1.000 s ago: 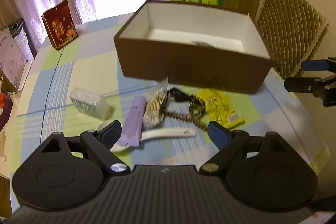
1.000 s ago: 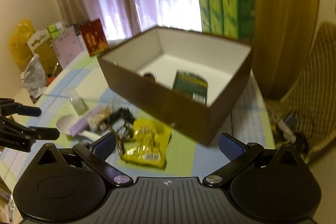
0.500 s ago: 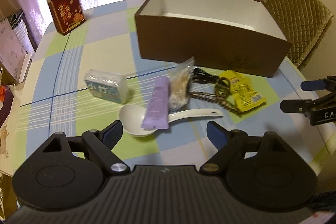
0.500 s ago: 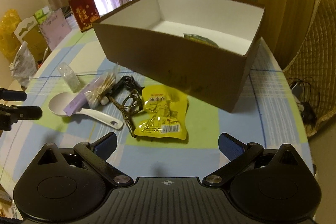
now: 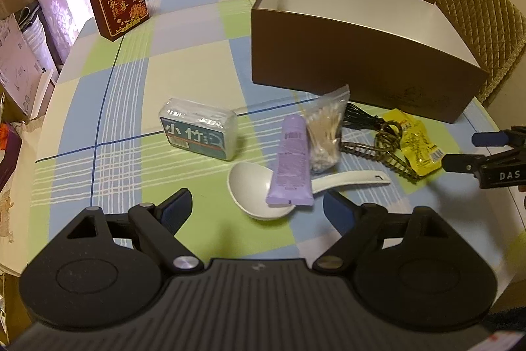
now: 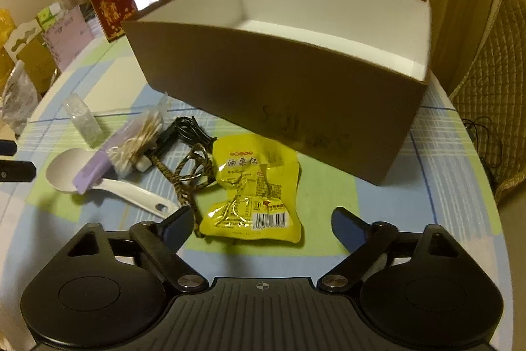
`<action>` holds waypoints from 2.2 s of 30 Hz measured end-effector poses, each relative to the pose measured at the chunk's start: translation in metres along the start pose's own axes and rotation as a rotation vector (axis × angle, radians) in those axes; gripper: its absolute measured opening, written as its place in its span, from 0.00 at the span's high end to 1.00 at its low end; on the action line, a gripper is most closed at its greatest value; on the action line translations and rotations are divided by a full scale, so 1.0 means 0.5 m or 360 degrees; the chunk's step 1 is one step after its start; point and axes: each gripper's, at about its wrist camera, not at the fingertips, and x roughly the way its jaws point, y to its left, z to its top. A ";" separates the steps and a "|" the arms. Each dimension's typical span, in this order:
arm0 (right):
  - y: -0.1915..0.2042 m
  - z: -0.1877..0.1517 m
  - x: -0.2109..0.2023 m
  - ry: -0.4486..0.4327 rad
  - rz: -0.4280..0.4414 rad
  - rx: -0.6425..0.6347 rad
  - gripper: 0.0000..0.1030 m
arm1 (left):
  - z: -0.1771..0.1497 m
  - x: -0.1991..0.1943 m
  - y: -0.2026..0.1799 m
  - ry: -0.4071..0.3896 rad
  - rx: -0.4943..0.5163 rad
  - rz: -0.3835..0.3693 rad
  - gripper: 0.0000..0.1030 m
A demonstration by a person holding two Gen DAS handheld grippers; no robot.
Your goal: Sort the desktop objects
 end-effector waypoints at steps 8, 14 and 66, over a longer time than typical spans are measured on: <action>-0.005 0.022 0.060 -0.0019 -0.0015 -0.0024 0.21 | 0.018 0.042 0.025 0.0044 0.0007 -0.0002 0.18; 0.010 0.024 0.098 -0.0022 -0.0043 -0.0097 0.25 | 0.027 0.062 0.034 0.0068 0.0015 -0.0009 0.18; -0.054 -0.037 0.001 0.0019 -0.0261 0.0075 0.45 | 0.098 0.190 0.141 -0.0095 0.0373 -0.0131 0.18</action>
